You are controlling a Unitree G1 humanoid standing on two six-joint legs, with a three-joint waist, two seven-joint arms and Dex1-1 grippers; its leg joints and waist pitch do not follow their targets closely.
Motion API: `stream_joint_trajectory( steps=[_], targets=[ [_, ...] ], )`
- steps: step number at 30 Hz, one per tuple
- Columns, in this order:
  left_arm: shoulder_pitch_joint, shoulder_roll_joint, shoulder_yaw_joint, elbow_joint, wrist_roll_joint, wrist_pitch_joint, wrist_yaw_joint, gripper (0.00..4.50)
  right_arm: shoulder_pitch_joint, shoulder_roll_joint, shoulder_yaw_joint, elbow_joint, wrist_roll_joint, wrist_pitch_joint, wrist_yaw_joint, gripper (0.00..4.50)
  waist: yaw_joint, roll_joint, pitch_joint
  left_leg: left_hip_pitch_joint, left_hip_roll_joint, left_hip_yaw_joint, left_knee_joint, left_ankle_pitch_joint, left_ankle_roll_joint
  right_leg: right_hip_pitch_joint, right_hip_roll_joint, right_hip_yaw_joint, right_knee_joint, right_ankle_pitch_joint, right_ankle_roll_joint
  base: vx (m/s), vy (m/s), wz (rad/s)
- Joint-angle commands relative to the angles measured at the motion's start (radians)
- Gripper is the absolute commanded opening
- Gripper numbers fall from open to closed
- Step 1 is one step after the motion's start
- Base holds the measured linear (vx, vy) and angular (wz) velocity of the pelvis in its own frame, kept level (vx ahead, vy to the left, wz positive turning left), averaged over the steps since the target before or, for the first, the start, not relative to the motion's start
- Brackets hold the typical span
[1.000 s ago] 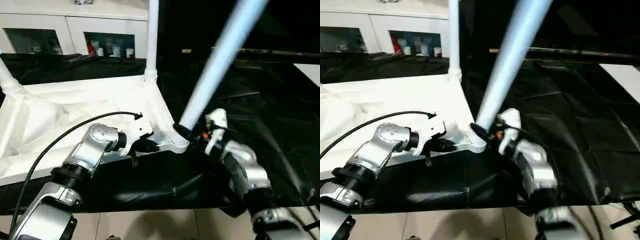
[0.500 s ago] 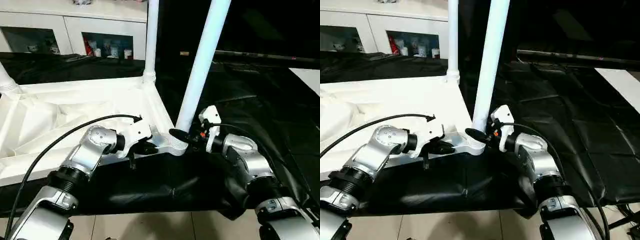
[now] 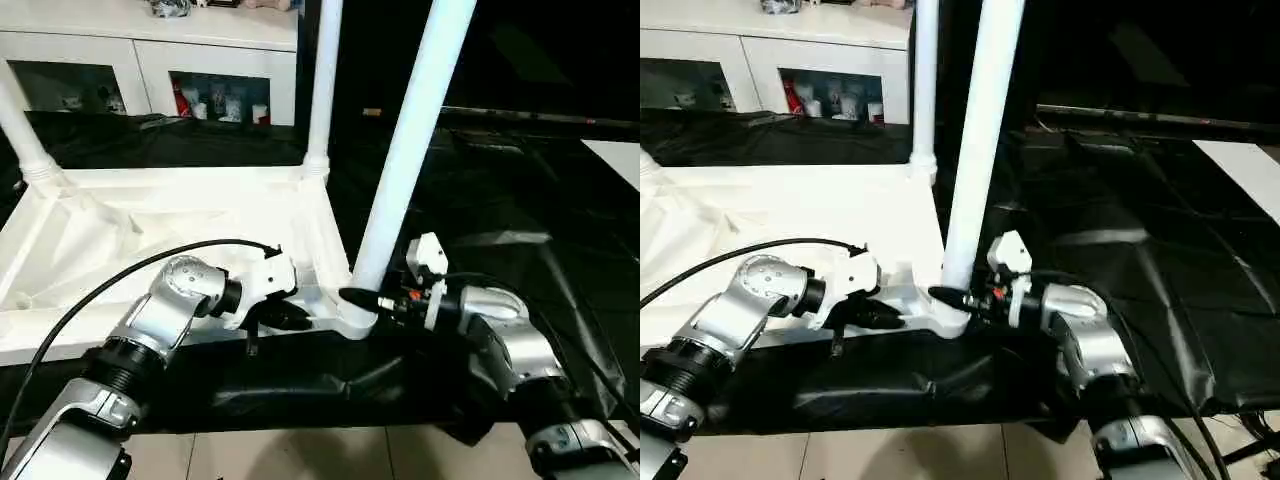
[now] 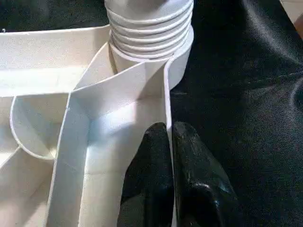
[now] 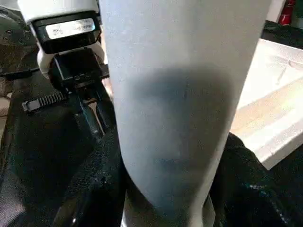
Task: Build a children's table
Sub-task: Insert table leg to table base
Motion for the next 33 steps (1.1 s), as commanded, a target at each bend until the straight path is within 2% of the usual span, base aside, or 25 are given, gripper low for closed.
stream_joint_trajectory(
  steps=[1, 4, 5, 8, 11, 13, 15, 16, 17, 18, 19, 20, 21, 22, 23, 24, 25, 26, 27, 28, 29, 30, 31, 32, 33],
  targets=[
    [-0.033, -0.023, -0.008, -0.015, 0.000, -0.032, 0.010, 0.00, 0.048, -0.004, 0.051, 0.093, -0.059, 0.034, -0.019, 1.89, -0.004, 0.024, -0.044, 0.008, 0.004, -0.001, -0.085, -0.471, -0.001, 0.028, -0.038, 0.029, -0.089, -0.451, -0.159, 0.000, 0.000, 0.00],
    [-0.057, -0.050, 0.017, 0.044, 0.018, -0.011, 0.109, 0.00, 0.003, 0.033, -0.005, 0.198, -0.081, -0.009, -0.190, 1.89, -0.009, 0.022, -0.040, 0.016, -0.001, -0.003, -0.082, -0.511, -0.011, 0.019, -0.039, 0.023, -0.101, -0.548, -0.130, 0.000, 0.000, 0.00],
    [-0.071, -0.074, 0.038, 0.070, 0.009, 0.023, 0.152, 0.00, -0.026, 0.056, -0.040, 0.256, -0.087, -0.007, -0.312, 1.89, -0.015, 0.017, -0.038, 0.014, -0.003, -0.005, -0.081, -0.517, -0.016, 0.019, -0.040, 0.019, -0.104, -0.597, -0.111, 0.000, 0.000, 0.00],
    [-0.093, -0.107, 0.060, 0.106, 0.011, 0.054, 0.222, 0.00, -0.063, 0.087, -0.074, 0.324, -0.090, 0.003, -0.449, 1.89, -0.024, 0.021, -0.037, 0.017, -0.008, -0.013, -0.077, -0.528, -0.020, 0.015, -0.044, 0.005, -0.122, -0.690, -0.065, 0.000, 0.000, 0.00],
    [-0.114, -0.139, 0.071, 0.135, 0.018, 0.089, 0.286, 0.00, -0.105, 0.118, -0.094, 0.391, -0.095, 0.006, -0.582, 1.89, -0.037, 0.029, -0.037, 0.012, -0.005, -0.025, -0.084, -0.560, -0.014, 0.027, -0.046, -0.013, -0.131, -0.674, -0.060, 0.000, 0.000, 0.00],
    [-0.136, -0.165, 0.077, 0.164, 0.029, 0.120, 0.347, 0.00, -0.149, 0.146, -0.102, 0.455, -0.102, 0.005, -0.700, 1.89, -0.052, 0.038, -0.035, 0.003, 0.002, -0.037, -0.095, -0.603, -0.020, 0.044, -0.050, -0.036, -0.134, -0.640, -0.058, -0.018, 0.016, -0.09],
    [-0.159, -0.194, 0.083, 0.188, 0.041, 0.150, 0.417, 0.00, -0.209, 0.184, -0.122, 0.526, -0.096, 0.008, -0.837, 1.89, -0.062, 0.053, -0.031, 0.012, 0.008, -0.045, -0.102, -0.678, -0.022, 0.049, -0.050, -0.059, -0.141, -0.597, -0.065, 0.000, 0.000, 0.00],
    [-0.168, -0.208, 0.088, 0.197, 0.044, 0.166, 0.441, 0.00, -0.234, 0.199, -0.131, 0.555, -0.099, 0.004, -0.890, 1.89, -0.067, 0.056, -0.026, 0.019, 0.010, -0.049, -0.106, -0.719, -0.017, 0.051, -0.046, -0.070, -0.146, -0.588, -0.064, 0.000, 0.000, 0.00],
    [-0.169, -0.210, 0.089, 0.198, 0.045, 0.168, 0.444, 0.00, -0.238, 0.201, -0.132, 0.559, -0.099, 0.003, -0.898, 1.89, -0.069, 0.059, -0.021, 0.022, 0.012, -0.048, -0.109, -0.745, -0.016, 0.051, -0.044, -0.074, -0.145, -0.580, -0.065, 0.000, 0.000, 0.00],
    [-0.176, -0.223, 0.092, 0.201, 0.049, 0.182, 0.465, 0.00, -0.269, 0.223, -0.153, 0.591, -0.090, 0.003, -0.955, 1.89, -0.071, 0.058, -0.019, 0.019, 0.023, -0.051, -0.123, -0.792, -0.011, 0.065, -0.040, -0.079, -0.128, -0.545, -0.067, 0.000, 0.000, 0.00],
    [-0.179, -0.232, 0.093, 0.197, 0.052, 0.200, 0.482, 0.00, -0.293, 0.239, -0.163, 0.611, -0.089, -0.002, -0.999, 1.89, -0.068, 0.060, -0.019, 0.010, 0.029, -0.052, -0.130, -0.801, -0.011, 0.076, -0.041, -0.071, -0.109, -0.524, -0.071, 0.000, 0.000, 0.00],
    [-0.182, -0.237, 0.091, 0.194, 0.059, 0.212, 0.497, 0.00, -0.315, 0.253, -0.166, 0.630, -0.091, -0.004, -1.040, 1.89, -0.062, 0.065, -0.016, 0.000, 0.038, -0.051, -0.148, -0.823, -0.014, 0.086, -0.038, -0.064, -0.083, -0.502, -0.078, -0.060, -0.051, 0.01],
    [-0.184, -0.240, 0.088, 0.193, 0.062, 0.219, 0.508, 0.00, -0.330, 0.261, -0.166, 0.644, -0.094, -0.008, -1.067, 1.89, -0.031, 0.059, -0.011, -0.024, 0.057, -0.025, -0.193, -0.847, -0.013, 0.102, -0.026, -0.021, 0.026, -0.399, -0.095, -0.060, -0.051, 0.01],
    [-0.183, -0.241, 0.088, 0.190, 0.063, 0.227, 0.516, 0.00, -0.341, 0.270, -0.178, 0.653, -0.082, -0.010, -1.081, 1.89, -0.029, 0.034, 0.000, -0.006, 0.044, -0.011, -0.189, -0.833, -0.010, 0.071, -0.019, -0.013, -0.003, -0.485, -0.081, -0.019, -0.106, 0.11],
    [-0.182, -0.242, 0.088, 0.188, 0.063, 0.231, 0.521, 0.00, -0.347, 0.277, -0.188, 0.660, -0.072, -0.012, -1.088, 1.89, -0.028, -0.002, 0.002, 0.144, -0.058, 0.022, 0.023, -0.614, -0.020, -0.095, -0.038, -0.069, -0.232, -0.948, 0.023, 0.060, -0.107, 0.08],
    [-0.181, -0.242, 0.089, 0.188, 0.064, 0.232, 0.530, 0.00, -0.353, 0.281, -0.186, 0.666, -0.076, -0.021, -1.100, 1.89, -0.051, -0.010, 0.010, 0.107, -0.077, 0.011, 0.096, -0.400, 0.021, -0.061, -0.100, -0.102, -0.257, -1.151, 0.076, 0.060, -0.107, 0.08],
    [-0.179, -0.242, 0.090, 0.187, 0.063, 0.232, 0.533, 0.00, -0.359, 0.285, -0.187, 0.670, -0.077, -0.026, -1.108, 1.89, -0.045, 0.020, -0.008, 0.055, -0.048, -0.006, 0.037, -0.384, 0.031, 0.029, -0.127, -0.100, -0.224, -1.066, 0.088, 0.126, 0.042, -0.33],
    [-0.177, -0.241, 0.091, 0.186, 0.063, 0.231, 0.535, 0.00, -0.361, 0.287, -0.185, 0.673, -0.080, -0.028, -1.113, 1.89, -0.039, 0.038, -0.025, 0.030, -0.011, -0.026, -0.014, -0.394, 0.025, 0.088, -0.135, -0.098, -0.183, -0.898, 0.082, 0.095, 0.089, -0.50],
    [-0.177, -0.241, 0.091, 0.186, 0.063, 0.231, 0.535, 0.00, -0.361, 0.287, -0.185, 0.673, -0.080, -0.028, -1.113, 1.89, -0.026, 0.074, -0.039, -0.001, 0.070, -0.073, -0.096, -0.524, 0.027, 0.114, -0.090, -0.057, -0.036, -0.329, -0.014, 0.095, 0.089, -0.50],
    [-0.175, -0.241, 0.091, 0.184, 0.061, 0.233, 0.537, 0.00, -0.371, 0.290, -0.183, 0.684, -0.091, -0.034, -1.122, 1.89, -0.032, 0.061, -0.033, 0.031, 0.060, -0.059, -0.099, -0.542, 0.025, 0.074, -0.086, -0.050, -0.061, -0.228, -0.073, 0.000, 0.000, 0.00],
    [-0.174, -0.240, 0.091, 0.184, 0.061, 0.233, 0.537, 0.00, -0.374, 0.291, -0.183, 0.687, -0.093, -0.036, -1.122, 1.89, -0.031, 0.030, -0.023, 0.047, 0.005, -0.031, -0.075, -0.502, -0.001, 0.042, -0.090, -0.053, -0.111, -0.363, -0.119, 0.042, -0.037, 0.24],
    [-0.173, -0.240, 0.091, 0.181, 0.062, 0.234, 0.535, 0.00, -0.383, 0.294, -0.186, 0.696, -0.096, -0.040, -1.125, 1.89, -0.027, 0.025, -0.013, 0.063, -0.013, -0.019, -0.060, -0.497, 0.001, 0.023, -0.089, -0.063, -0.138, -0.528, -0.093, 0.042, -0.037, 0.24],
    [-0.172, -0.239, 0.091, 0.180, 0.062, 0.234, 0.534, 0.00, -0.388, 0.295, -0.188, 0.701, -0.096, -0.043, -1.122, 1.89, -0.031, 0.015, -0.009, 0.079, -0.032, -0.015, -0.035, -0.471, 0.011, 0.009, -0.091, -0.082, -0.169, -0.744, -0.023, 0.000, 0.000, 0.00],
    [-0.172, -0.239, 0.091, 0.180, 0.063, 0.233, 0.533, 0.00, -0.393, 0.296, -0.189, 0.705, -0.098, -0.047, -1.117, 1.89, -0.038, 0.018, -0.011, 0.070, -0.028, -0.020, -0.036, -0.470, 0.017, 0.020, -0.092, -0.094, -0.175, -0.779, 0.005, 0.000, 0.000, 0.00],
    [-0.172, -0.238, 0.090, 0.181, 0.063, 0.232, 0.533, 0.00, -0.397, 0.295, -0.185, 0.708, -0.105, -0.049, -1.113, 1.89, -0.048, 0.044, -0.019, 0.049, 0.005, -0.038, -0.055, -0.518, 0.022, 0.052, -0.082, -0.124, -0.179, -0.725, 0.061, 0.000, 0.000, 0.00]
  ],
)
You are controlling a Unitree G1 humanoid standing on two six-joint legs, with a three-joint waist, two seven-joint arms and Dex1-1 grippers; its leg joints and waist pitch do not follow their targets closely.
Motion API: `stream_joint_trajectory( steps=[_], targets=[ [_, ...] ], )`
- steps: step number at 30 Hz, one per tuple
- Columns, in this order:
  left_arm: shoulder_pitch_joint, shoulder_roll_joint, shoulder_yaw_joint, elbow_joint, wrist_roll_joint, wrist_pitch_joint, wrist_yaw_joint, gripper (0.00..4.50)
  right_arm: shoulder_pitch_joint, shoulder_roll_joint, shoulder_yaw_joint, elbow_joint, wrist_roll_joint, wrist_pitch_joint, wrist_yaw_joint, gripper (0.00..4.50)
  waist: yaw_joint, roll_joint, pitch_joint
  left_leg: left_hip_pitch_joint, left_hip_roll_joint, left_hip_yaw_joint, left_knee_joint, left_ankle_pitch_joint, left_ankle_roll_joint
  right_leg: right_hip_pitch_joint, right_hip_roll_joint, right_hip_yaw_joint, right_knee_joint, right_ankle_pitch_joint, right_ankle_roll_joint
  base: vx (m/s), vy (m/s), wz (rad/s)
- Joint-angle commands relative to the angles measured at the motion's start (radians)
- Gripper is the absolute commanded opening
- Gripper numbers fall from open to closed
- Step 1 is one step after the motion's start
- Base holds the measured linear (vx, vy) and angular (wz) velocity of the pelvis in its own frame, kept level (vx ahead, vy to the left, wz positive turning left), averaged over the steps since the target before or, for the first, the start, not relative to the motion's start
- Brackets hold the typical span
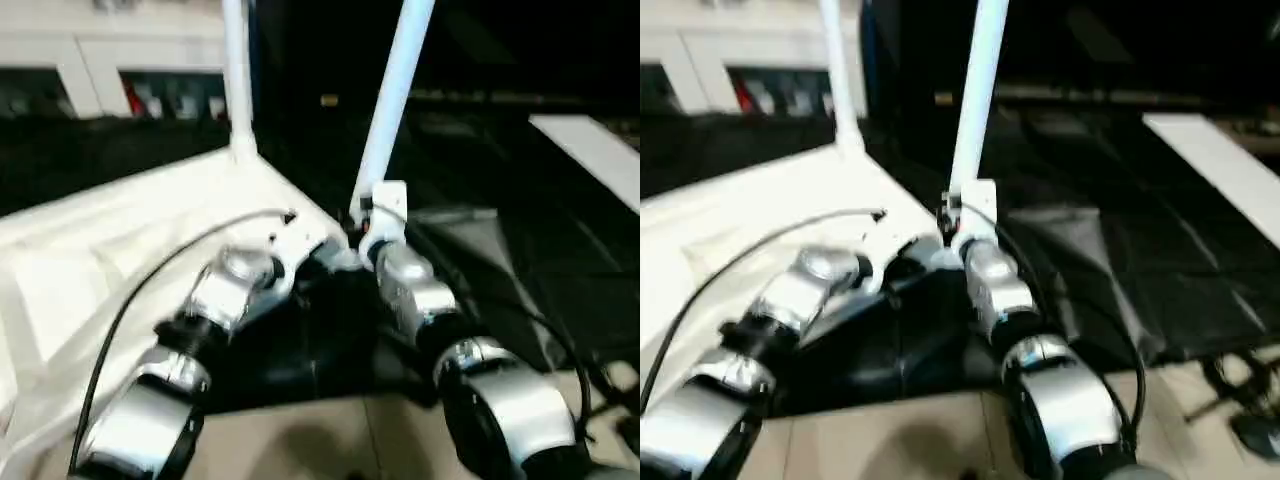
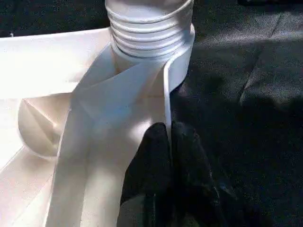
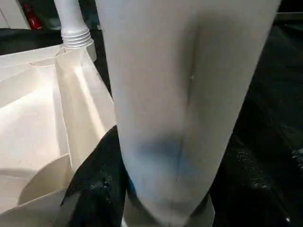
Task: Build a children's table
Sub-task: Insert table leg to table base
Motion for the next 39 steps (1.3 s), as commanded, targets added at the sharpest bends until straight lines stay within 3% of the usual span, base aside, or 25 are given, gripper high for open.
stream_joint_trajectory(
  steps=[1, 2, 3, 4, 5, 6, 7, 8, 9, 10, 11, 12, 13, 14, 15, 16, 18, 21, 23, 27, 30, 31, 35, 38, 39],
  targets=[
    [-0.011, 0.002, -0.006, -0.028, -0.007, -0.008, -0.020, 0.00, 0.042, -0.026, -0.039, 0.106, -0.003, 0.051, -0.041, 1.89, -0.017, 0.036, -0.051, -0.015, 0.053, -0.016, -0.108, -0.481, 0.031, 0.064, -0.061, 0.031, -0.086, -0.582, 0.067, 0.000, 0.000, 0.00],
    [-0.012, 0.003, -0.006, -0.028, -0.007, -0.008, -0.021, 0.00, 0.039, -0.025, -0.041, 0.108, -0.001, 0.051, -0.039, 1.89, -0.013, 0.038, -0.046, -0.030, 0.072, -0.024, -0.129, -0.525, 0.036, 0.079, -0.053, 0.036, -0.061, -0.529, 0.056, 0.000, 0.000, 0.00],
    [-0.012, 0.003, -0.005, -0.029, -0.007, -0.008, -0.023, 0.00, 0.037, -0.024, -0.042, 0.110, 0.000, 0.049, -0.036, 1.89, -0.002, 0.044, -0.043, -0.029, 0.091, -0.024, -0.148, -0.574, 0.037, 0.084, -0.048, 0.055, -0.029, -0.468, 0.034, 0.000, 0.000, 0.00],
    [-0.012, 0.003, -0.005, -0.029, -0.007, -0.008, -0.023, 0.00, 0.037, -0.024, -0.042, 0.110, 0.000, 0.049, -0.036, 1.89, 0.007, 0.038, -0.035, -0.007, 0.095, -0.009, -0.165, -0.644, 0.027, 0.058, -0.043, 0.082, -0.006, -0.403, -0.019, 0.000, 0.000, 0.00],
    [-0.012, 0.004, -0.005, -0.029, -0.007, -0.009, -0.026, 0.00, 0.034, -0.024, -0.037, 0.111, -0.005, 0.045, -0.031, 1.89, -0.003, 0.017, -0.030, 0.006, 0.066, 0.000, -0.142, -0.635, 0.022, 0.035, -0.046, 0.084, -0.040, -0.481, -0.014, 0.016, -0.061, 0.23],
    [-0.013, 0.005, -0.004, -0.029, -0.007, -0.008, -0.028, 0.00, 0.031, -0.024, -0.033, 0.113, -0.009, 0.041, -0.026, 1.89, -0.007, 0.003, -0.030, 0.080, -0.033, 0.035, -0.026, -0.450, 0.016, -0.048, -0.060, 0.007, -0.163, -0.857, 0.088, 0.016, -0.061, 0.23],
    [-0.013, 0.005, -0.004, -0.029, -0.007, -0.008, -0.028, 0.00, 0.031, -0.024, -0.033, 0.113, -0.010, 0.041, -0.025, 1.89, -0.013, 0.001, -0.034, 0.053, -0.029, 0.032, -0.028, -0.407, 0.031, -0.020, -0.061, -0.012, -0.170, -0.878, 0.123, 0.000, 0.000, 0.00],
    [-0.014, 0.011, -0.007, -0.026, -0.003, -0.016, -0.029, 0.00, 0.026, -0.019, -0.029, 0.113, -0.013, 0.028, -0.001, 1.89, -0.019, 0.032, -0.050, -0.010, 0.018, 0.001, -0.069, -0.402, 0.038, 0.069, -0.070, -0.022, -0.129, -0.759, 0.155, 0.086, 0.024, -0.29],
    [-0.014, 0.014, -0.008, -0.024, -0.002, -0.019, -0.029, 0.00, 0.023, -0.017, -0.030, 0.114, -0.014, 0.022, 0.009, 2.24, -0.010, 0.048, -0.045, -0.055, 0.074, -0.023, -0.117, -0.485, 0.046, 0.111, -0.064, -0.002, -0.057, -0.638, 0.128, 0.086, 0.024, -0.29],
    [-0.012, 0.017, -0.008, -0.024, -0.002, -0.022, -0.031, 0.00, 0.021, -0.014, -0.034, 0.113, -0.010, 0.017, 0.016, 2.24, 0.026, 0.074, -0.045, -0.049, 0.125, -0.021, -0.184, -0.617, 0.051, 0.096, -0.038, 0.078, 0.086, -0.219, -0.013, 0.085, 0.001, -0.11],
    [-0.010, 0.022, -0.008, -0.027, -0.002, -0.027, -0.035, 0.00, 0.016, -0.011, -0.036, 0.112, -0.007, 0.014, 0.026, 2.45, 0.001, 0.007, -0.039, 0.025, 0.059, 0.006, -0.146, -0.597, 0.042, 0.020, -0.040, 0.112, 0.022, -0.265, -0.054, 0.095, -0.067, 0.17],
    [-0.010, 0.022, -0.008, -0.027, -0.002, -0.027, -0.035, 0.00, 0.016, -0.011, -0.036, 0.112, -0.007, 0.014, 0.026, 2.62, 0.027, -0.002, -0.027, 0.041, -0.022, 0.028, -0.070, -0.444, 0.000, -0.027, -0.074, 0.107, -0.084, -0.748, 0.001, 0.095, -0.067, 0.17],
    [-0.007, 0.030, -0.007, -0.031, -0.002, -0.039, -0.043, 0.00, 0.008, -0.005, -0.043, 0.110, 0.001, 0.007, 0.055, 2.64, 0.036, -0.005, -0.036, 0.046, -0.024, 0.032, -0.054, -0.364, 0.005, -0.034, -0.084, 0.120, -0.097, -0.865, 0.019, 0.092, -0.058, 0.12],
    [-0.007, 0.030, -0.007, -0.031, -0.002, -0.039, -0.043, 0.00, 0.008, -0.005, -0.043, 0.110, 0.001, 0.007, 0.055, 2.68, 0.039, -0.016, -0.058, -0.039, -0.009, 0.009, -0.090, -0.200, 0.020, 0.050, -0.088, 0.130, -0.057, -0.803, 0.035, 0.104, -0.015, -0.14],
    [-0.006, 0.032, -0.007, -0.034, -0.003, -0.041, -0.046, 0.00, 0.004, -0.005, -0.043, 0.109, -0.001, 0.004, 0.063, 2.78, 0.051, -0.005, -0.067, -0.049, 0.004, 0.003, -0.105, -0.129, 0.007, 0.057, -0.082, 0.131, -0.046, -0.702, 0.021, 0.104, -0.015, -0.14],
    [-0.005, 0.039, -0.007, -0.037, -0.005, -0.051, -0.055, 0.00, -0.003, -0.007, -0.038, 0.107, -0.007, -0.004, 0.084, 3.04, 0.050, -0.006, -0.077, -0.033, 0.009, 0.014, -0.101, 0.027, 0.010, 0.034, -0.048, 0.134, -0.002, -0.294, -0.079, 0.116, -0.010, -0.08],
    [-0.005, 0.042, -0.006, -0.038, -0.006, -0.052, -0.059, 0.00, -0.008, -0.008, -0.041, 0.106, -0.004, -0.008, 0.095, 3.10, 0.044, -0.001, -0.069, -0.035, 0.006, 0.028, -0.102, -0.023, 0.019, 0.033, -0.038, 0.140, 0.006, -0.182, -0.173, 0.000, 0.000, 0.00],
    [-0.004, 0.050, -0.005, -0.038, -0.007, -0.057, -0.067, 0.00, -0.018, -0.011, -0.043, 0.102, -0.002, -0.016, 0.123, 3.45, 0.044, 0.003, -0.084, -0.039, 0.005, 0.028, -0.095, 0.033, 0.045, 0.045, -0.033, 0.152, 0.026, -0.028, -0.242, 0.000, 0.000, 0.00],
    [-0.001, 0.057, -0.002, -0.041, -0.010, -0.062, -0.075, 0.00, -0.022, -0.015, -0.043, 0.089, 0.002, -0.023, 0.158, 3.52, 0.039, 0.001, -0.083, -0.047, 0.001, 0.030, -0.091, 0.067, 0.079, 0.049, -0.028, 0.153, 0.031, 0.041, -0.273, 0.000, 0.000, 0.00],
    [0.007, 0.071, 0.006, -0.045, -0.018, -0.082, -0.090, 0.00, -0.004, -0.035, -0.031, 0.023, 0.001, -0.028, 0.266, 3.96, 0.037, 0.001, -0.078, -0.047, 0.005, 0.031, -0.093, 0.012, 0.091, 0.052, -0.032, 0.152, 0.019, -0.050, -0.267, 0.000, 0.000, 0.00],
    [0.010, 0.079, 0.007, -0.045, -0.020, -0.104, -0.096, 0.00, 0.031, -0.053, -0.022, -0.051, 0.013, -0.014, 0.331, 4.03, 0.035, -0.001, -0.080, -0.047, 0.008, 0.030, -0.091, 0.023, 0.089, 0.054, -0.032, 0.153, 0.023, -0.047, -0.261, 0.000, 0.000, 0.00],
    [0.012, 0.090, 0.012, -0.037, -0.023, -0.140, -0.103, 0.00, 0.117, -0.096, 0.003, -0.225, 0.038, 0.049, 0.411, 4.03, 0.034, -0.002, -0.080, -0.046, 0.007, 0.031, -0.091, 0.027, 0.094, 0.053, -0.029, 0.153, 0.022, -0.041, -0.263, 0.000, 0.000, 0.00],
    [0.013, 0.107, 0.016, -0.007, -0.021, -0.246, -0.101, 0.00, 0.257, -0.160, 0.024, -0.481, 0.073, 0.140, 0.473, 4.03, 0.040, -0.010, -0.078, -0.046, 0.003, 0.029, -0.086, 0.081, 0.140, 0.059, -0.021, 0.151, 0.019, 0.003, -0.231, 0.000, 0.000, 0.00],
    [0.019, 0.109, 0.031, 0.009, -0.031, -0.314, -0.094, 0.00, 0.357, -0.197, 0.009, -0.638, 0.100, 0.187, 0.480, 4.03, 0.038, -0.012, -0.079, -0.049, 0.005, 0.030, -0.088, 0.048, 0.108, 0.060, -0.027, 0.152, 0.015, -0.081, -0.205, 0.000, 0.000, 0.00],
    [0.022, 0.110, 0.035, 0.008, -0.035, -0.333, -0.093, 0.00, 0.395, -0.205, -0.007, -0.700, 0.118, 0.211, 0.473, 4.03, 0.045, -0.012, -0.074, -0.045, 0.001, 0.033, -0.089, 0.028, 0.099, 0.059, -0.022, 0.152, 0.002, -0.121, -0.180, 0.000, 0.000, 0.00]
  ],
)
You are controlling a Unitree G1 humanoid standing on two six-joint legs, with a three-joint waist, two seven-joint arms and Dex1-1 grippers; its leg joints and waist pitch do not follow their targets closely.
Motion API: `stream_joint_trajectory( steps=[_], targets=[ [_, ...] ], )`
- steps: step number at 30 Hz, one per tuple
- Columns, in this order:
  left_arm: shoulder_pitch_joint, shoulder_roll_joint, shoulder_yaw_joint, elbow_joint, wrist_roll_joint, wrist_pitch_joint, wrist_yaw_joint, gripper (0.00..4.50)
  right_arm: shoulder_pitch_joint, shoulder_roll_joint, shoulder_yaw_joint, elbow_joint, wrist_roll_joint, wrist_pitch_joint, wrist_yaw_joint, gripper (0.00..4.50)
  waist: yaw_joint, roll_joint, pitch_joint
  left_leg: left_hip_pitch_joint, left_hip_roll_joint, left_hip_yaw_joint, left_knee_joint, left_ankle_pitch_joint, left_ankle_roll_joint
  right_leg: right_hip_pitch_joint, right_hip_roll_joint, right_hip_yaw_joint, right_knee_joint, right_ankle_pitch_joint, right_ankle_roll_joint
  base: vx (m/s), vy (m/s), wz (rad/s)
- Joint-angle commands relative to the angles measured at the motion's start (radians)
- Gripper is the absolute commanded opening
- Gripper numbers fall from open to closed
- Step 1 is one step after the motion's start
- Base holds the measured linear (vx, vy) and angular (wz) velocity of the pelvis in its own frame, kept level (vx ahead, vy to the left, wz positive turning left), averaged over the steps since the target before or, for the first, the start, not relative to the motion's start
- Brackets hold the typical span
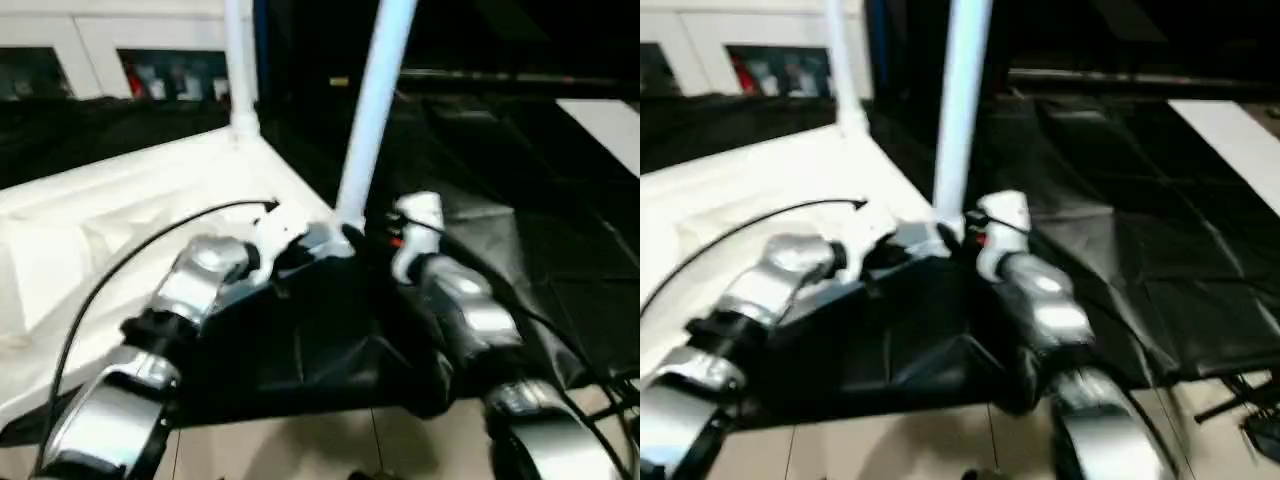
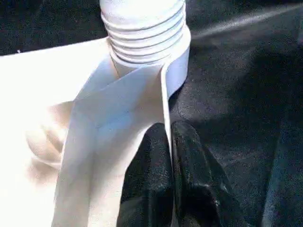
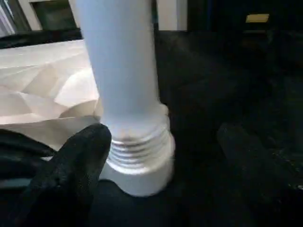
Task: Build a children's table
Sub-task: Insert table leg to table base
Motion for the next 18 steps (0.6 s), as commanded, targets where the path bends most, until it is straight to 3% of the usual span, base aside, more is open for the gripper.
stream_joint_trajectory(
  steps=[1, 2, 3, 5, 7, 8, 9, 10, 11, 12, 13, 14, 15, 16, 17, 18],
  targets=[
    [0.009, -0.007, 0.029, -0.003, -0.022, -0.080, 0.007, 0.00, 0.036, -0.011, -0.021, -0.090, 0.033, 0.041, 0.003, 4.03, 0.008, 0.000, -0.073, -0.025, 0.001, 0.021, -0.050, -0.017, 0.116, 0.099, -0.048, 0.065, -0.064, -0.125, -0.169, 0.000, 0.000, 0.00],
    [0.012, -0.006, 0.031, -0.005, -0.022, -0.071, 0.009, 0.00, 0.065, -0.013, -0.038, -0.139, 0.040, 0.063, -0.007, 4.03, 0.008, -0.001, -0.073, -0.026, 0.000, 0.021, -0.051, -0.016, 0.109, 0.101, -0.046, 0.064, -0.066, -0.135, -0.164, 0.000, 0.000, 0.00],
    [0.012, -0.007, 0.031, -0.001, -0.014, -0.075, 0.034, 0.00, 0.091, -0.014, -0.050, -0.183, 0.048, 0.093, -0.022, 4.03, 0.009, 0.013, -0.072, -0.021, 0.002, 0.022, -0.051, -0.027, 0.099, 0.094, -0.046, 0.065, -0.071, -0.139, -0.160, 0.000, 0.000, 0.00],
    [0.012, -0.015, 0.040, -0.001, -0.019, -0.070, 0.057, 0.00, 0.124, -0.013, -0.054, -0.222, 0.034, 0.114, -0.059, 4.03, 0.008, 0.009, -0.073, -0.026, -0.003, 0.023, -0.049, -0.024, 0.085, 0.098, -0.043, 0.064, -0.069, -0.132, -0.158, 0.000, 0.000, 0.00],
    [0.016, -0.015, 0.039, -0.009, -0.016, -0.083, 0.068, 0.00, 0.140, -0.014, -0.033, -0.232, 0.015, 0.130, -0.066, 4.03, 0.006, 0.011, -0.075, -0.029, -0.007, 0.023, -0.047, -0.027, 0.082, 0.099, -0.043, 0.063, -0.070, -0.149, -0.155, 0.000, 0.000, 0.00],
    [0.015, -0.016, 0.041, -0.008, -0.018, -0.082, 0.069, 0.00, 0.141, -0.014, -0.026, -0.234, 0.010, 0.133, -0.067, 4.03, 0.007, 0.020, -0.074, -0.028, -0.006, 0.022, -0.048, -0.030, 0.079, 0.098, -0.044, 0.063, -0.070, -0.154, -0.156, 0.000, 0.000, 0.00],
    [0.015, -0.018, 0.043, -0.008, -0.021, -0.081, 0.070, 0.00, 0.143, -0.014, -0.016, -0.236, 0.004, 0.136, -0.069, 4.03, 0.005, 0.015, -0.073, -0.030, -0.007, 0.023, -0.047, -0.033, 0.079, 0.098, -0.041, 0.062, -0.073, -0.159, -0.150, 0.000, 0.000, 0.00],
    [0.017, -0.023, 0.051, -0.011, -0.027, -0.076, 0.076, 0.00, 0.146, -0.016, 0.014, -0.241, -0.018, 0.140, -0.070, 4.03, 0.006, 0.018, -0.075, -0.029, -0.008, 0.023, -0.046, -0.031, 0.079, 0.099, -0.041, 0.062, -0.071, -0.156, -0.151, 0.000, 0.000, 0.00],
    [0.017, -0.023, 0.051, -0.011, -0.028, -0.076, 0.076, 0.00, 0.146, -0.016, 0.015, -0.241, -0.019, 0.140, -0.070, 4.03, 0.009, 0.021, -0.078, -0.060, -0.010, -0.012, -0.048, 0.018, 0.134, 0.122, -0.062, 0.031, -0.062, -0.115, -0.147, 0.000, 0.000, 0.00],
    [0.019, -0.024, 0.054, -0.014, -0.027, -0.076, 0.078, 0.00, 0.147, -0.018, 0.026, -0.248, -0.034, 0.141, -0.077, 4.03, 0.004, 0.023, -0.080, -0.059, -0.009, -0.020, -0.040, 0.043, 0.160, 0.116, -0.069, 0.025, -0.060, -0.094, -0.148, 0.000, 0.000, 0.00],
    [0.021, -0.022, 0.052, -0.016, -0.021, -0.078, 0.085, 0.00, 0.147, -0.018, 0.030, -0.255, -0.040, 0.145, -0.081, 4.03, -0.002, 0.028, -0.083, -0.088, -0.025, -0.056, -0.028, 0.062, 0.249, 0.137, -0.087, -0.018, -0.065, -0.089, -0.138, -0.006, -0.010, 0.34],
    [0.021, -0.022, 0.052, -0.016, -0.021, -0.075, 0.084, 0.00, 0.146, -0.018, 0.030, -0.258, -0.040, 0.150, -0.081, 4.03, -0.004, 0.036, -0.083, -0.090, -0.024, -0.063, -0.024, 0.059, 0.259, 0.138, -0.091, -0.028, -0.066, -0.109, -0.140, -0.007, -0.015, 0.44],
    [0.022, -0.023, 0.054, -0.015, -0.026, -0.064, 0.077, 0.00, 0.145, -0.017, 0.029, -0.268, -0.037, 0.167, -0.081, 4.03, -0.010, 0.039, -0.078, -0.102, -0.025, -0.070, -0.025, -0.006, 0.256, 0.151, -0.094, -0.043, -0.076, -0.199, -0.122, -0.007, -0.015, 0.44],
    [0.021, -0.022, 0.054, -0.013, -0.026, -0.063, 0.075, 0.00, 0.145, -0.018, 0.030, -0.274, -0.038, 0.174, -0.082, 4.03, -0.010, 0.039, -0.074, -0.104, -0.026, -0.071, -0.027, -0.064, 0.240, 0.156, -0.095, -0.050, -0.083, -0.279, -0.104, -0.002, -0.013, 0.47],
    [0.021, -0.020, 0.053, -0.012, -0.023, -0.068, 0.080, 0.00, 0.143, -0.019, 0.030, -0.275, -0.040, 0.177, -0.083, 4.03, -0.010, 0.046, -0.070, -0.099, -0.023, -0.070, -0.030, -0.136, 0.219, 0.160, -0.098, -0.059, -0.092, -0.369, -0.096, 0.003, -0.013, 0.47],
    [0.020, -0.019, 0.052, -0.011, -0.021, -0.072, 0.083, 0.00, 0.141, -0.019, 0.031, -0.275, -0.040, 0.180, -0.085, 4.03, -0.021, 0.051, -0.062, -0.106, -0.024, -0.064, -0.032, -0.281, 0.168, 0.183, -0.105, -0.076, -0.117, -0.582, -0.060, 0.003, -0.013, 0.47]
  ],
)
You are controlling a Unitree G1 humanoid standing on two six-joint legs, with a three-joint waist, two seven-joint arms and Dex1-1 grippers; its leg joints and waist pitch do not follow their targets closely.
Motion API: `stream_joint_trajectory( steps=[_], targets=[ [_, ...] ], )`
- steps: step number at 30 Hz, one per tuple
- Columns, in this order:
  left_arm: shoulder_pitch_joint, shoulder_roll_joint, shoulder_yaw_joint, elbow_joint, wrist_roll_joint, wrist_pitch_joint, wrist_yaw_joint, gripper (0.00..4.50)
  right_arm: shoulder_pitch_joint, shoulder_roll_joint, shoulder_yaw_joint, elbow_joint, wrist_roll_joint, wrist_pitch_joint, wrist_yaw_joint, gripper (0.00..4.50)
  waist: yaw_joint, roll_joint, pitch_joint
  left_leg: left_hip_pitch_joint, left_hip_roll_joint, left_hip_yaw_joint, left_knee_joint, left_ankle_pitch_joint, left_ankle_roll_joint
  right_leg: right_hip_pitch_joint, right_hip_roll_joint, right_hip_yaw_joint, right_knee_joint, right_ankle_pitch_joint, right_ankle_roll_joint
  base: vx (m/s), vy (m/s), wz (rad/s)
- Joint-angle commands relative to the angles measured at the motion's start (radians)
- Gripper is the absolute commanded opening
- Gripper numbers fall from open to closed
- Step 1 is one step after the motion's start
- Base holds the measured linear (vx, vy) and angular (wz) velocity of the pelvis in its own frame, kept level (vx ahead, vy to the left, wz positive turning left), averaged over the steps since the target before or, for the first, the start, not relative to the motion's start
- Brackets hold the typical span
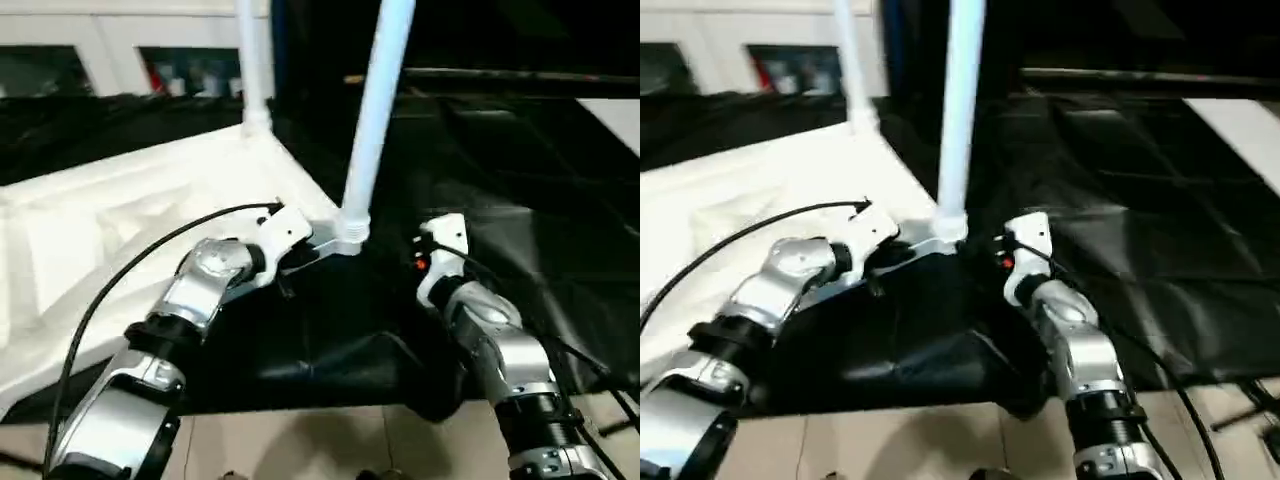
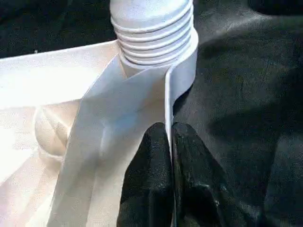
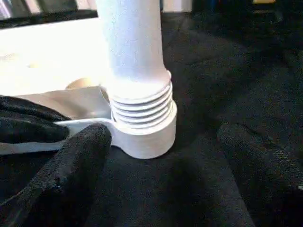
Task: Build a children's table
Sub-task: Insert table leg to table base
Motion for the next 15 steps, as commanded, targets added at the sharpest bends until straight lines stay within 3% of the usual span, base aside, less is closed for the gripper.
stream_joint_trajectory(
  steps=[1, 2, 3, 4, 5, 6, 7, 8, 10, 11, 12, 13, 14, 15],
  targets=[
    [0.002, 0.016, 0.043, -0.009, -0.027, -0.032, 0.036, 0.00, -0.004, -0.009, 0.005, -0.028, -0.009, 0.015, -0.006, 4.03, 0.007, 0.001, -0.064, -0.046, -0.022, 0.032, -0.058, -0.317, 0.141, 0.148, -0.080, 0.033, -0.104, -0.621, -0.057, 0.015, -0.009, 0.43],
    [0.002, 0.019, 0.042, -0.006, -0.022, -0.039, 0.039, 0.00, -0.008, -0.009, 0.005, -0.024, -0.011, 0.014, -0.009, 4.03, 0.005, 0.005, -0.062, -0.050, -0.021, 0.034, -0.059, -0.334, 0.133, 0.162, -0.080, 0.024, -0.112, -0.669, -0.040, 0.035, 0.005, 0.42],
    [0.001, 0.021, 0.041, -0.001, -0.019, -0.042, 0.036, 0.00, -0.010, -0.010, 0.007, -0.020, -0.014, 0.013, -0.011, 4.03, -0.003, 0.009, -0.062, -0.050, -0.017, 0.033, -0.064, -0.338, 0.139, 0.177, -0.075, 0.016, -0.113, -0.654, -0.045, 0.035, 0.005, 0.42],
    [0.000, 0.022, 0.042, 0.000, -0.018, -0.043, 0.033, 0.00, -0.010, -0.011, 0.008, -0.020, -0.014, 0.013, -0.012, 4.03, -0.005, 0.012, -0.064, -0.050, -0.019, 0.032, -0.067, -0.324, 0.151, 0.184, -0.065, 0.018, -0.111, -0.613, -0.059, 0.057, 0.022, 0.44],
    [0.000, 0.022, 0.043, 0.002, -0.018, -0.039, 0.028, 0.00, -0.009, -0.012, 0.011, -0.023, -0.017, 0.015, -0.012, 4.03, -0.006, 0.013, -0.063, -0.045, -0.020, 0.032, -0.070, -0.318, 0.160, 0.185, -0.060, 0.018, -0.112, -0.595, -0.071, 0.084, 0.032, 0.51],
    [0.000, 0.022, 0.042, 0.004, -0.018, -0.036, 0.022, 0.00, -0.008, -0.014, 0.014, -0.027, -0.020, 0.018, -0.012, 4.03, -0.013, 0.020, -0.068, -0.024, -0.020, 0.033, -0.074, -0.281, 0.181, 0.186, -0.044, 0.022, -0.110, -0.530, -0.106, 0.084, 0.032, 0.51],
    [0.000, 0.022, 0.042, 0.004, -0.018, -0.036, 0.022, 0.00, -0.008, -0.014, 0.014, -0.027, -0.020, 0.018, -0.012, 4.03, -0.015, 0.021, -0.067, -0.017, -0.021, 0.031, -0.076, -0.261, 0.197, 0.187, -0.036, 0.021, -0.108, -0.495, -0.125, 0.108, 0.036, 0.54],
    [0.000, 0.021, 0.042, 0.005, -0.019, -0.038, 0.022, 0.00, -0.007, -0.014, 0.014, -0.029, -0.022, 0.020, -0.013, 4.03, -0.020, 0.026, -0.071, -0.002, -0.026, 0.026, -0.078, -0.195, 0.242, 0.188, -0.017, 0.024, -0.099, -0.404, -0.157, 0.141, 0.039, 0.55],
    [0.000, 0.019, 0.044, 0.006, -0.023, -0.034, 0.022, 0.00, -0.005, -0.015, 0.016, -0.032, -0.025, 0.021, -0.012, 4.03, -0.033, 0.032, -0.072, 0.038, -0.033, 0.005, -0.080, -0.110, 0.328, 0.181, 0.014, 0.027, -0.079, -0.305, -0.173, 0.172, 0.041, 0.54],
    [0.001, 0.020, 0.039, 0.006, -0.019, -0.041, 0.017, 0.00, -0.003, -0.015, 0.015, -0.034, -0.025, 0.018, -0.013, 4.03, -0.047, 0.030, -0.080, 0.069, -0.034, -0.025, -0.077, 0.016, 0.431, 0.174, 0.031, 0.035, -0.057, -0.229, -0.162, 0.225, 0.021, 0.49],
    [0.002, 0.021, 0.036, 0.004, -0.017, -0.042, 0.012, 0.00, -0.001, -0.012, 0.010, -0.037, -0.016, 0.024, -0.012, 4.03, -0.074, 0.043, -0.089, 0.193, 0.013, -0.050, -0.065, 0.132, 0.508, 0.080, 0.047, 0.063, -0.007, -0.204, -0.159, 0.225, 0.021, 0.49],
    [0.004, 0.020, 0.035, 0.002, -0.019, -0.045, 0.009, 0.00, 0.000, -0.011, 0.007, -0.039, -0.013, 0.026, -0.012, 4.03, -0.074, 0.043, -0.089, 0.193, 0.013, -0.050, -0.065, 0.132, 0.508, 0.080, 0.047, 0.063, -0.007, -0.204, -0.159, 0.255, -0.071, 0.30],
    [0.009, 0.018, 0.035, -0.004, -0.023, -0.053, 0.000, 0.00, 0.003, -0.010, -0.005, -0.043, 0.000, 0.032, -0.012, 4.03, -0.085, 0.009, -0.096, 0.269, 0.093, -0.128, -0.072, 0.369, 0.656, -0.034, 0.017, 0.127, 0.093, -0.166, -0.056, 0.259, -0.154, -0.07],
    [0.013, 0.020, 0.030, -0.009, -0.022, -0.054, -0.011, 0.00, 0.005, -0.011, -0.007, -0.045, 0.004, 0.034, -0.011, 4.03, -0.080, -0.009, -0.108, 0.289, 0.089, -0.144, -0.046, 0.661, 0.690, -0.095, -0.022, 0.186, 0.107, -0.082, 0.028, 0.259, -0.154, -0.07]
  ],
)
